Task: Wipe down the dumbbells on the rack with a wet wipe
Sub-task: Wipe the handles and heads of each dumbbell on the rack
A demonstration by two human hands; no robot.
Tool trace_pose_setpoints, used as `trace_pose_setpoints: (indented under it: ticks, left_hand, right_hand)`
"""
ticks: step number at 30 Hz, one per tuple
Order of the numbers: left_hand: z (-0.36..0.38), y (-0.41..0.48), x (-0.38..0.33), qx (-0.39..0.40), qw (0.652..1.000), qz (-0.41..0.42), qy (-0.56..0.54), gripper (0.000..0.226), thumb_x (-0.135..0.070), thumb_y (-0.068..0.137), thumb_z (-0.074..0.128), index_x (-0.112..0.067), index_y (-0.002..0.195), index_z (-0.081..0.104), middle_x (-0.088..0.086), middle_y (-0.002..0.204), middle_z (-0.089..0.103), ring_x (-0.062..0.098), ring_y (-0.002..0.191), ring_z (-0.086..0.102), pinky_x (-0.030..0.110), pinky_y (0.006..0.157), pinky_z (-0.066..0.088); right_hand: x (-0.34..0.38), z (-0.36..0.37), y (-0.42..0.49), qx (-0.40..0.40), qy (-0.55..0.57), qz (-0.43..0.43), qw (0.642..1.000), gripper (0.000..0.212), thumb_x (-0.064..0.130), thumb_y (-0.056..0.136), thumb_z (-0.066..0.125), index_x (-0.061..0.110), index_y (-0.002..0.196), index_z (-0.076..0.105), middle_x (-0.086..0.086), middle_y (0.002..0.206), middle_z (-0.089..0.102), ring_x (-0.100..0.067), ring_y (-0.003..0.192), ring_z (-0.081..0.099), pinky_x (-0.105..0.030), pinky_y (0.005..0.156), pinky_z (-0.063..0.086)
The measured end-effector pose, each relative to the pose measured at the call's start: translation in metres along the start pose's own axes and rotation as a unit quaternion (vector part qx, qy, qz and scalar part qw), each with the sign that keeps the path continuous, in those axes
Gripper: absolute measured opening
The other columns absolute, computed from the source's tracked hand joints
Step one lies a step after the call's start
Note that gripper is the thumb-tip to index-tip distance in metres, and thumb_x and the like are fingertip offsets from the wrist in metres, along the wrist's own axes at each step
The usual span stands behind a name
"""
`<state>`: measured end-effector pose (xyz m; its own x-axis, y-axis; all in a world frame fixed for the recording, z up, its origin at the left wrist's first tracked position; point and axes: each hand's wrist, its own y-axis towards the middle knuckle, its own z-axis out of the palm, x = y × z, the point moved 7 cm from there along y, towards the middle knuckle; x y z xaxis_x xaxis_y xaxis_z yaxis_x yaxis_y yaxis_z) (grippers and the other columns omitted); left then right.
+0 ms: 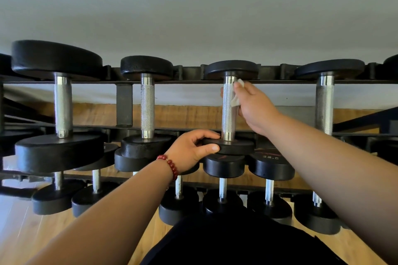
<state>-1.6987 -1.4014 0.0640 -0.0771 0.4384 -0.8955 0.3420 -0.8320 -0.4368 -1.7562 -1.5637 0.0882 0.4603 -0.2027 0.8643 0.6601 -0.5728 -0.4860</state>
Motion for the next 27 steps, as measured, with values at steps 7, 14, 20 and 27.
trace_pose_setpoints:
  ticks: [7,14,20,27]
  left_hand:
    - [0.000,0.001,0.003,-0.005,1.000,0.001,0.010,0.023,-0.014,0.087,0.070,-0.030,0.103,0.065,-0.007,0.111,0.068,0.006,0.103,0.065,0.021,0.089,0.050]
    - [-0.001,0.000,0.002,0.000,0.999,-0.013,0.044,0.024,-0.016,0.088,0.068,-0.034,0.103,0.065,-0.010,0.112,0.067,0.001,0.103,0.063,0.020,0.090,0.050]
    - [-0.001,-0.001,0.002,-0.002,0.999,-0.017,0.039,0.023,-0.016,0.088,0.068,-0.036,0.101,0.065,-0.010,0.111,0.068,0.005,0.104,0.064,0.032,0.096,0.051]
    - [0.000,-0.003,-0.001,-0.004,0.999,-0.021,0.040,0.023,-0.016,0.089,0.067,-0.036,0.100,0.065,-0.010,0.112,0.067,0.008,0.106,0.064,0.037,0.100,0.050]
  right_hand:
    - [-0.022,0.005,-0.034,0.050,-0.154,0.002,0.987,0.041,0.040,0.105,0.030,0.020,0.136,0.047,0.005,0.110,0.057,-0.011,0.100,0.053,-0.028,0.085,0.042]
    - [-0.007,0.002,-0.024,0.011,-0.115,0.001,0.993,0.041,0.041,0.105,0.031,0.020,0.137,0.046,0.002,0.114,0.057,-0.016,0.107,0.053,-0.030,0.087,0.044]
    - [-0.018,0.002,-0.036,0.042,-0.154,0.021,0.987,0.035,0.042,0.104,0.034,0.021,0.123,0.053,0.005,0.101,0.059,-0.010,0.094,0.055,-0.027,0.077,0.043]
    - [-0.017,0.005,-0.037,0.043,-0.160,0.024,0.986,0.040,0.040,0.105,0.034,0.016,0.133,0.048,-0.001,0.115,0.059,-0.017,0.107,0.055,-0.029,0.083,0.043]
